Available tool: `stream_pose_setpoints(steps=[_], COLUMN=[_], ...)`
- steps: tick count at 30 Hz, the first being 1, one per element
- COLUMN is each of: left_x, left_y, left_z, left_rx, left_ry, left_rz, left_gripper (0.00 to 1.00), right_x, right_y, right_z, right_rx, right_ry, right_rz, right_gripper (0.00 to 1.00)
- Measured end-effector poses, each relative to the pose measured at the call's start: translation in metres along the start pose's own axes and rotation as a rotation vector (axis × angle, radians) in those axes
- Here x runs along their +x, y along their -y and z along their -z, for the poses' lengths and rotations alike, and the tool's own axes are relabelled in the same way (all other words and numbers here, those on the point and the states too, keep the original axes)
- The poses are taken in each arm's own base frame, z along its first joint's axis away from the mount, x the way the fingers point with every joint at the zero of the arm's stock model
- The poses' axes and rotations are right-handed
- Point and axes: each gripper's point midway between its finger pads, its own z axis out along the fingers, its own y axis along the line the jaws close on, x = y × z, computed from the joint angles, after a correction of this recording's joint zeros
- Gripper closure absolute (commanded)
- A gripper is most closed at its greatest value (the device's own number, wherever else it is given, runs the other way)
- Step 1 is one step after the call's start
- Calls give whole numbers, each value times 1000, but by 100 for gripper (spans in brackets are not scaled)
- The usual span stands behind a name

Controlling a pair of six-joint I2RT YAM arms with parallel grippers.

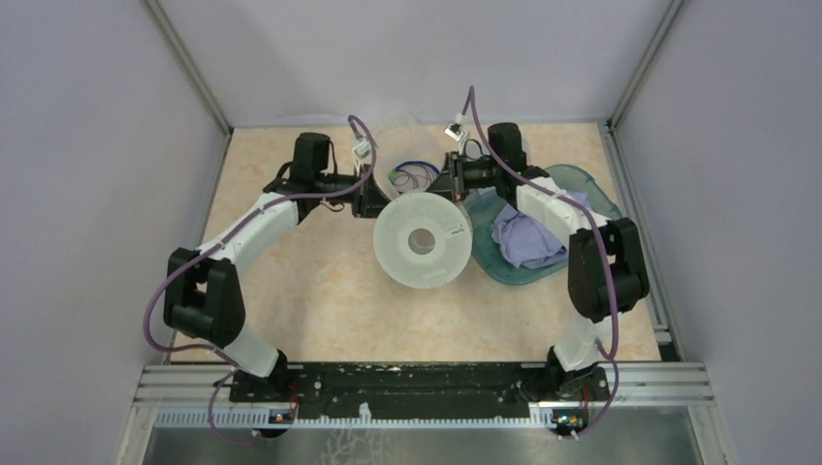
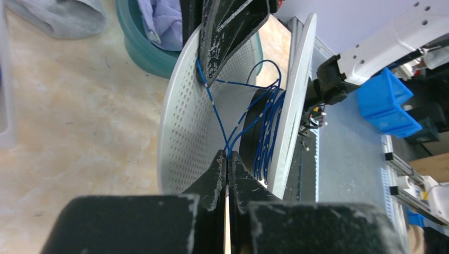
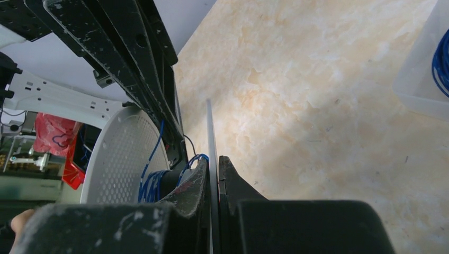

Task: Wrap the cables
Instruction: Place the cable reel at the center of the board.

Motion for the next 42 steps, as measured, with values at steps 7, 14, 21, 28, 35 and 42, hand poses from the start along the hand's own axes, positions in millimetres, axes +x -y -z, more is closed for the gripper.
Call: stream_pose_setpoints(steps=[7,14,21,28,35,42], left_x=[16,28,39,63,83,122], left_y=[7,-2,-26,-67,-100,-117], left_z=[-6,-11,-11,2,16,12], left_rx=[102,106,-9,-144,-201,-193], left_ry=[-8,-22,-37,-73,-98,-163], left_rz=[93,135,114,150,152,214], left_gripper=[98,100,99,91,84,76], right_x=[5,9,21,44,75,88], right_y=[-7,4,24,46,87,103], right_z=[-13,-24,-41,-75,-98,-104], right_rx=[-53,-68,-76,-80,-57,-48], right_ry=[-21,-26,-49,-99,-159,-193], right_rz=[25,27,-3,-14,-113,-179], right_gripper=[100,100,100,100,100,100])
